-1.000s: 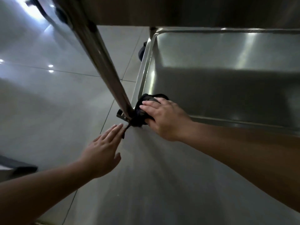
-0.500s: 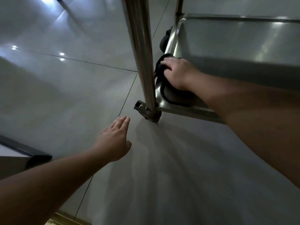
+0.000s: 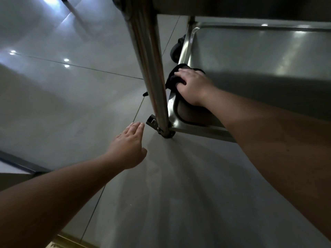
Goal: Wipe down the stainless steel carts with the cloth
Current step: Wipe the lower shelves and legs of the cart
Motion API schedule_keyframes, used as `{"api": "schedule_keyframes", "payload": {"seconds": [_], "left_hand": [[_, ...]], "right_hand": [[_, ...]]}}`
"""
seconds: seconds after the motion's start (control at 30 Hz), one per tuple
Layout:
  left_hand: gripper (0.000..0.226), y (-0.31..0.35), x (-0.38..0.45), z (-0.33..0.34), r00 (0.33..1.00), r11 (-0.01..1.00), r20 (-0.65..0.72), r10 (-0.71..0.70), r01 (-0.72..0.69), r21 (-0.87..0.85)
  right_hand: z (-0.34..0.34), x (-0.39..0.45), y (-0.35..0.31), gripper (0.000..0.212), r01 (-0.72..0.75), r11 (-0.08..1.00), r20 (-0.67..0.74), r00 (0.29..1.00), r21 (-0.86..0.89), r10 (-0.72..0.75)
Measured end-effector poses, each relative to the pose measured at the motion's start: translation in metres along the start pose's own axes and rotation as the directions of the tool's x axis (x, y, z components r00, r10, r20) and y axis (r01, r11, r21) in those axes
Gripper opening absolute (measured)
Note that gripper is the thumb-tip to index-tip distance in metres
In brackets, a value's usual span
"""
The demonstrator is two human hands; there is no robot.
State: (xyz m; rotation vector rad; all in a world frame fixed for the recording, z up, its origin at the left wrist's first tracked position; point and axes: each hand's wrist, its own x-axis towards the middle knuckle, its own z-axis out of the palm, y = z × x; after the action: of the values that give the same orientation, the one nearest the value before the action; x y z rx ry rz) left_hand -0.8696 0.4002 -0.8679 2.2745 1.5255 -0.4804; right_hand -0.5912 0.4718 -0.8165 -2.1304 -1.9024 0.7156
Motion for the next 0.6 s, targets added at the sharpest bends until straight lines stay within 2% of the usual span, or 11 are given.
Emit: {"api": "schedule_keyframes", "payload": {"seconds": [0.1, 0.2, 0.37, 0.43, 0.53, 0.6], "left_hand": [[0.096, 0.004, -0.001, -0.001, 1.000, 1.000, 0.017, -0.006, 0.006, 0.012], [0.100, 0.012, -0.003, -0.005, 0.999, 0.997, 0.034, -0.012, 0.015, -0.079], [0.099, 0.040, -0.004, -0.014, 0.998, 0.966, -0.067, 0.012, -0.029, -0.257], [0.076, 0.054, 0.000, -0.017, 0.993, 0.936, -0.114, -0.001, -0.039, -0.351], [0.018, 0.070, 0.007, -0.017, 0.987, 0.871, -0.158, -0.041, -0.042, -0.490], [0.010, 0.072, 0.008, -0.015, 0.984, 0.850, -0.169, -0.050, -0.047, -0.525]], "right_hand": [[0.001, -0.010, 0.001, 0.055, -0.008, 1.000, 0.017, 1.000, -0.012, 0.009], [0.001, -0.013, -0.005, 0.056, -0.053, 0.997, 0.036, 0.998, -0.051, 0.055], [0.005, -0.034, -0.005, 0.057, -0.030, 0.998, 0.038, 0.999, -0.055, 0.032], [0.009, -0.050, 0.001, 0.058, 0.014, 0.999, 0.036, 0.999, -0.049, -0.013], [0.018, -0.077, 0.012, 0.057, 0.079, 0.996, 0.016, 0.997, -0.029, -0.079], [0.022, -0.096, 0.021, 0.056, 0.112, 0.993, -0.009, 0.994, -0.021, -0.112]]}}
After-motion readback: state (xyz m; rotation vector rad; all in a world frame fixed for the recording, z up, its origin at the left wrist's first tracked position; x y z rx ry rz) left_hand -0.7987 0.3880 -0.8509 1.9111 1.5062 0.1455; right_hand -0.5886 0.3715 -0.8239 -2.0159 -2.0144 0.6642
